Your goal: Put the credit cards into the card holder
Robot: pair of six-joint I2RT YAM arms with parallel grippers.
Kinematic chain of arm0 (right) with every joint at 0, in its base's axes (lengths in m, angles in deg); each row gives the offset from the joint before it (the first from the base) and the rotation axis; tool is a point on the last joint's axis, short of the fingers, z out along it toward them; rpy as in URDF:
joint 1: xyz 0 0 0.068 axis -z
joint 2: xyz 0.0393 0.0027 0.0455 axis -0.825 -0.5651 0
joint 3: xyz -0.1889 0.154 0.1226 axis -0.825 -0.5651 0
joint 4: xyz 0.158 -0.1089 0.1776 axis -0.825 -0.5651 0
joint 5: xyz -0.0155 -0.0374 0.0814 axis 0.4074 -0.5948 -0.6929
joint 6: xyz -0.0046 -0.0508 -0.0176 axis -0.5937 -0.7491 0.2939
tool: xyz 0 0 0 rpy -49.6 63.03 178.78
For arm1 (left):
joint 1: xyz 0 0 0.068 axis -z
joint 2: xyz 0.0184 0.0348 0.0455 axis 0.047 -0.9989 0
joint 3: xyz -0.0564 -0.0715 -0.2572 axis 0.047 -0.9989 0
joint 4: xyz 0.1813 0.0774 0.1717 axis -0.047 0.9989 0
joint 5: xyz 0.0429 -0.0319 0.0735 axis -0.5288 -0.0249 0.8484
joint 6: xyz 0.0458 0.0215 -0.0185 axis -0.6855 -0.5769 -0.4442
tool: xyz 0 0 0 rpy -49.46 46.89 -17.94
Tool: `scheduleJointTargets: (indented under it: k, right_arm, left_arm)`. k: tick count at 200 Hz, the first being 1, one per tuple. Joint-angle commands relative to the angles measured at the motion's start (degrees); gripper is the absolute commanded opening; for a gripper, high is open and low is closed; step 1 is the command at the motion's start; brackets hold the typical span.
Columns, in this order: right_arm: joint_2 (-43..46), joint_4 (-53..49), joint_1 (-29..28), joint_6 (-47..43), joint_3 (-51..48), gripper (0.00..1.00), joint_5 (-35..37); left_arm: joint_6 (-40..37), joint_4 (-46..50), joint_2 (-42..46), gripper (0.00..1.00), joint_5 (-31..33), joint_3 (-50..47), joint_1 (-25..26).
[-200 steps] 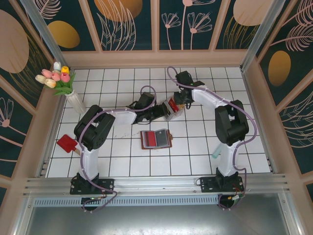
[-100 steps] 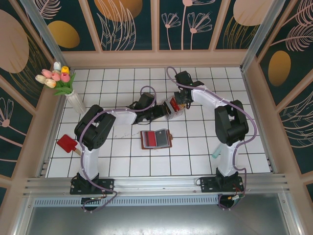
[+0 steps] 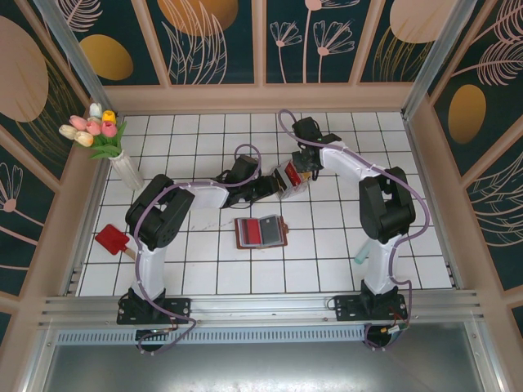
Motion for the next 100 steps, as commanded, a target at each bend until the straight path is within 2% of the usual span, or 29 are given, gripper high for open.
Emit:
scheduleJointTargets:
  k: [1,46,100]
  right_arm:
    - [1.9,-1.9,0.1,-1.4,1.9,0.37,1.4]
    - [1.7,-1.7,-0.1,-1.2,1.5,0.37,0.7]
    - [1.8,-1.6,-0.2,-1.2,1.4,0.37,0.7]
  left_arm:
    - [-0.6,-1.2,2.0,0.53,0.2,0.2,-0.4]
    - [1.3,-5.8,4.2,0.58,0.0,-0.9,-0.4]
    - [1.7,-2.2,-0.4,0.56,0.3,1.9,-0.3]
